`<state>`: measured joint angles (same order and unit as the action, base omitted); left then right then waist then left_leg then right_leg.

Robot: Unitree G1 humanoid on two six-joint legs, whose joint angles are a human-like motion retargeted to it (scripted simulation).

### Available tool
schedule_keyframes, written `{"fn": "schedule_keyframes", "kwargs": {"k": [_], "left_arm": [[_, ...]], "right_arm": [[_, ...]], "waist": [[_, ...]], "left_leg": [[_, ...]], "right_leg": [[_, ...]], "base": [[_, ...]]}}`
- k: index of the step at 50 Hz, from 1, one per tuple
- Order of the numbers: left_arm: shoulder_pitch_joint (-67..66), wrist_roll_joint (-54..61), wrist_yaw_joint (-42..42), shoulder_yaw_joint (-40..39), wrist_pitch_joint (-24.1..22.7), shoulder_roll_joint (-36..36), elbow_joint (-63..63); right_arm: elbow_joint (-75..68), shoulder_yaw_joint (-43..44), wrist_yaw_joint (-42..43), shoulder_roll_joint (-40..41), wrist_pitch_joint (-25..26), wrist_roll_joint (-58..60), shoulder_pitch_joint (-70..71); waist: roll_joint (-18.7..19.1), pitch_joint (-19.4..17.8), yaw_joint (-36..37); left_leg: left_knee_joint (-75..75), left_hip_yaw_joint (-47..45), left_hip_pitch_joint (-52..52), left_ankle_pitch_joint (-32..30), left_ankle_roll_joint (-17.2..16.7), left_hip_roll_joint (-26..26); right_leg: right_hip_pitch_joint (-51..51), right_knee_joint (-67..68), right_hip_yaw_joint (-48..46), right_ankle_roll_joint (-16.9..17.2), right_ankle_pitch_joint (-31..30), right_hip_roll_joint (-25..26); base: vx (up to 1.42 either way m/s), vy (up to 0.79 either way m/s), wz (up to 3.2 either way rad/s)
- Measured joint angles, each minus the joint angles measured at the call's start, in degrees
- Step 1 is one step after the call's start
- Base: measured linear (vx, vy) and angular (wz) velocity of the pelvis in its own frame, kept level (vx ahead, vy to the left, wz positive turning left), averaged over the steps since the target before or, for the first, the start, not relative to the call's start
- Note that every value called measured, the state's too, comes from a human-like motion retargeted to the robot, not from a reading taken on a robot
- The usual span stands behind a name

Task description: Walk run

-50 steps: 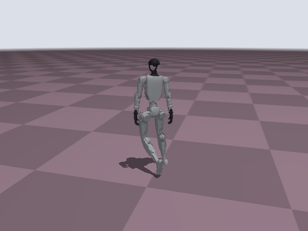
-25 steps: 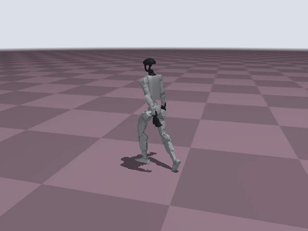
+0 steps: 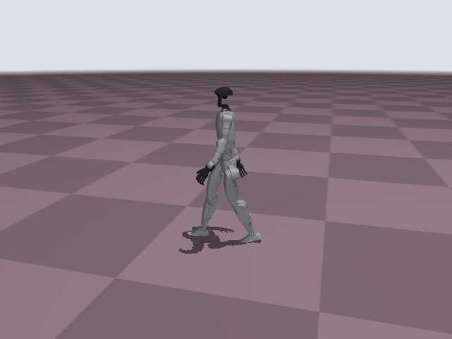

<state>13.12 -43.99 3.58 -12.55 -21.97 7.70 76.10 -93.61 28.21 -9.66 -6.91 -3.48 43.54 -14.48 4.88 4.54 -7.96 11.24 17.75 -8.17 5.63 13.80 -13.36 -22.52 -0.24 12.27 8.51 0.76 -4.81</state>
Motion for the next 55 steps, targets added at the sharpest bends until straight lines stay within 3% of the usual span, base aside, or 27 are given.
{"fn": "schedule_keyframes", "kwargs": {"k": [2,3,5,7,8,10,12,14,18,20,22,24,26,28,30,32,33,35,37,39,43,45,48,51,52,55], "left_arm": [[-2.88,0.59,-0.14,-2.66,1.67,-0.92,3.23],[-4.56,0.75,-0.14,-4.09,2.68,-1.55,4.91],[-8.1,2.3,-0.36,-5.85,5.17,-3.33,8.98],[-11.08,6.18,-0.58,-5.71,6.31,-3.75,14.13],[-12.61,6.6,-0.36,-5.67,5.92,-3.59,15.94],[-16.47,4.72,0.12,-5.27,5.36,-3.21,16.88],[-20.61,1.23,-1.25,-5.35,6.0,-3.1,15.01],[-24.22,-1.48,-3.89,-6.57,5.82,-3.22,12.23],[-30.31,0.1,-5.79,-9.39,1.79,-3.97,4.84],[-32.38,3.62,-4.59,-11.61,-1.18,-5.07,0.79],[-33.23,7.74,-3.76,-13.76,-3.55,-6.99,-2.86],[-33.26,12.04,-3.63,-14.98,-5.03,-8.96,-6.02],[-32.76,16.08,-4.27,-15.18,-6.0,-10.72,-8.75],[-31.89,19.27,-5.37,-15.03,-6.61,-12.05,-10.76],[-31.05,21.38,-6.68,-14.26,-6.94,-12.96,-11.97],[-28.74,22.64,-8.99,-12.2,-6.72,-13.14,-11.48],[-26.91,23.14,-9.72,-11.13,-6.25,-13.02,-11.13],[-23.62,25.1,-9.58,-8.38,-4.93,-13.33,-12.04],[-20.72,27.6,-7.82,-6.17,-5.51,-13.79,-15.27],[-17.7,29.86,-5.23,-4.65,-6.29,-14.3,-18.85],[-15.2,33.86,0.35,1.01,-6.82,-13.86,-28.39],[-15.27,35.02,3.23,3.57,-7.44,-12.97,-33.24],[-15.95,35.42,6.39,6.06,-7.74,-11.01,-38.33],[-17.29,36.27,8.22,7.33,-7.73,-8.92,-41.14],[-18.04,36.67,8.9,7.53,-7.82,-8.33,-41.53],[-21.12,37.49,11.55,7.42,-8.25,-7.31,-40.66]], "right_arm": [[0.21,0.26,1.76,-1.26,1.55,-1.17,1.68],[0.26,1.08,2.66,-1.73,2.77,-1.7,2.91],[0.33,3.43,3.99,-3.18,5.13,-2.76,5.84],[1.6,4.05,3.95,-4.52,6.2,-4.73,8.43],[2.88,3.89,3.73,-4.78,6.29,-6.6,9.47],[6.32,3.16,3.94,-4.73,5.24,-10.21,11.09],[11.39,1.95,5.08,-4.08,2.7,-12.16,12.04],[17.37,0.41,5.86,-3.78,0.42,-12.59,12.65],[28.78,-2.87,5.79,-4.83,-4.24,-12.65,12.72],[32.53,-3.45,6.34,-5.64,-6.15,-13.04,12.95],[35.27,-3.83,7.03,-6.41,-7.11,-14.06,12.93],[37.41,-4.31,7.88,-6.6,-8.19,-15.38,12.5],[38.71,-4.64,8.92,-6.14,-9.71,-16.87,11.69],[39.0,-4.98,9.17,-5.18,-11.58,-17.87,10.76],[38.74,-5.42,7.42,-4.11,-14.58,-17.6,9.27],[38.11,-5.3,4.72,-2.92,-18.24,-15.04,7.38],[37.86,-5.6,3.94,-2.25,-19.26,-13.57,6.5],[37.09,-6.43,2.94,-1.33,-20.02,-10.86,4.68],[37.21,-6.51,0.98,-0.53,-20.18,-8.86,1.97],[39.16,-7.21,0.26,0.06,-20.33,-8.96,-1.94],[42.73,-7.28,1.65,1.95,-22.26,-13.42,-9.45],[43.83,-7.05,0.65,2.55,-23.76,-16.44,-11.91],[45.21,-7.33,-0.07,2.58,-24.76,-18.96,-13.78],[46.23,-8.16,1.06,2.3,-24.76,-19.67,-12.62],[46.68,-8.37,1.52,2.33,-24.67,-19.71,-11.75],[48.54,-7.44,2.85,2.93,-24.34,-19.07,-7.75]], "waist": [[-0.66,1.8,1.15],[-0.22,1.89,0.4],[1.92,1.33,-0.88],[2.67,1.55,-2.45],[2.06,1.89,-2.85],[0.09,2.49,-2.33],[-1.68,1.92,0.48],[-3.38,0.92,3.6],[-5.06,-0.09,9.23],[-5.27,-0.44,10.95],[-5.42,-0.46,12.21],[-5.55,-0.39,13.17],[-5.96,-0.19,13.28],[-8.29,0.02,13.69],[-10.88,0.35,15.3],[-9.95,0.02,15.07],[-8.46,-0.3,13.71],[-5.73,-1.19,11.68],[-1.32,-0.76,10.88],[0.34,-0.62,11.05],[1.82,-0.34,9.29],[2.47,0.0,5.67],[1.5,-0.86,1.12],[-0.29,-2.23,-0.21],[-0.37,-2.52,-0.21],[-0.43,-2.03,-0.35]], "left_leg": [[1.94,-1.71,-0.04,-5.77,-3.42,-0.47],[4.44,-1.39,0.23,-10.41,-6.01,-0.06],[11.72,-0.28,2.16,-22.27,-15.08,1.29],[22.55,-7.05,7.81,-30.54,-23.61,3.37],[27.42,-12.37,10.72,-33.64,-26.07,5.15],[34.47,-21.48,15.64,-34.52,-22.74,8.73],[40.3,-27.82,21.19,-25.52,-16.08,11.21],[43.33,-32.36,27.1,-19.55,-12.04,12.27],[38.8,-34.32,38.27,-9.24,-8.88,11.55],[32.26,-36.9,41.83,-4.78,-4.97,13.27],[23.56,-43.57,43.0,-1.57,-2.03,15.76],[14.43,-48.14,42.9,1.73,-1.28,15.04],[7.43,-49.72,42.18,3.07,-0.29,12.35],[6.29,-54.92,38.89,0.66,1.05,13.95],[7.17,-59.28,34.07,7.3,1.2,13.79],[11.12,-43.7,37.93,9.43,1.2,12.7],[12.8,-37.56,38.92,10.18,1.2,12.41],[15.83,-40.01,33.94,13.4,1.2,16.37],[15.39,-34.77,30.59,15.5,1.2,18.39],[14.29,-29.01,28.55,15.78,1.2,17.06],[6.9,-23.84,20.44,13.39,1.2,14.69],[3.59,-18.94,16.92,11.91,1.2,12.71],[-0.66,-13.41,10.56,8.15,1.1,8.6],[-2.23,-11.88,4.12,3.8,-2.46,7.43],[-1.88,-11.98,2.4,1.77,-4.12,7.78],[3.09,-11.43,0.1,-9.63,-11.31,8.31]], "right_leg": [[-0.13,4.74,-3.37,-0.28,-0.87,0.71],[0.02,6.56,0.99,0.61,-1.65,1.74],[1.39,9.83,3.06,0.74,0.41,2.8],[3.65,10.73,-0.97,-1.68,2.33,2.23],[4.78,10.4,-4.57,-2.07,2.67,0.03],[6.84,10.19,-8.96,-3.29,3.48,-2.23],[9.71,8.96,-7.47,-3.95,3.83,-1.62],[12.52,7.36,-10.97,-4.52,3.52,-2.6],[17.96,4.12,-15.62,-5.3,4.11,-1.88],[20.66,2.93,-19.08,-5.7,4.61,-0.64],[22.83,2.27,-21.96,-5.91,4.9,0.99],[25.11,1.99,-24.15,-5.6,4.57,2.85],[27.5,2.27,-27.05,-4.33,3.22,4.37],[30.1,3.54,-28.91,-2.87,0.44,4.83],[31.7,7.31,-29.51,0.37,-7.02,3.86],[29.85,14.73,-27.69,1.64,-19.97,6.58],[27.48,19.66,-24.84,1.07,-25.67,9.88],[22.13,34.83,-23.21,-2.89,-30.76,13.44],[16.76,41.18,-22.45,-5.97,-25.56,18.77],[10.91,47.19,-19.56,-8.64,-18.13,19.45],[1.44,46.19,-21.53,-15.14,-8.56,11.01],[-2.56,39.69,-22.24,-13.31,-5.25,7.04],[-6.03,25.06,-16.21,-6.3,-2.34,4.22],[-6.6,11.59,-5.5,-2.15,2.35,4.41],[-6.5,8.91,-4.68,-1.73,3.18,4.3],[-6.23,11.59,-14.95,-5.81,-1.98,3.66]], "base": [[0.93,-0.35,0.32],[0.88,-0.29,0.96],[0.85,-0.19,1.24],[0.9,-0.17,1.27],[0.81,-0.19,1.37],[0.86,-0.25,1.16],[0.83,-0.25,0.56],[0.6,-0.17,0.32],[0.74,-0.09,0.55],[0.75,-0.09,1.03],[0.8,-0.06,1.17],[0.81,-0.07,1.19],[0.95,-0.12,1.34],[1.21,-0.49,0.86],[1.38,-0.36,0.34],[1.14,0.01,1.2],[0.95,0.07,1.99],[1.07,0.08,2.26],[1.01,0.07,2.17],[0.96,0.04,1.9],[1.07,-0.01,2.18],[1.12,-0.12,2.9],[1.07,-0.21,2.19],[1.12,-0.41,0.93],[1.18,-0.43,0.38],[1.08,-0.36,0.45]]}}
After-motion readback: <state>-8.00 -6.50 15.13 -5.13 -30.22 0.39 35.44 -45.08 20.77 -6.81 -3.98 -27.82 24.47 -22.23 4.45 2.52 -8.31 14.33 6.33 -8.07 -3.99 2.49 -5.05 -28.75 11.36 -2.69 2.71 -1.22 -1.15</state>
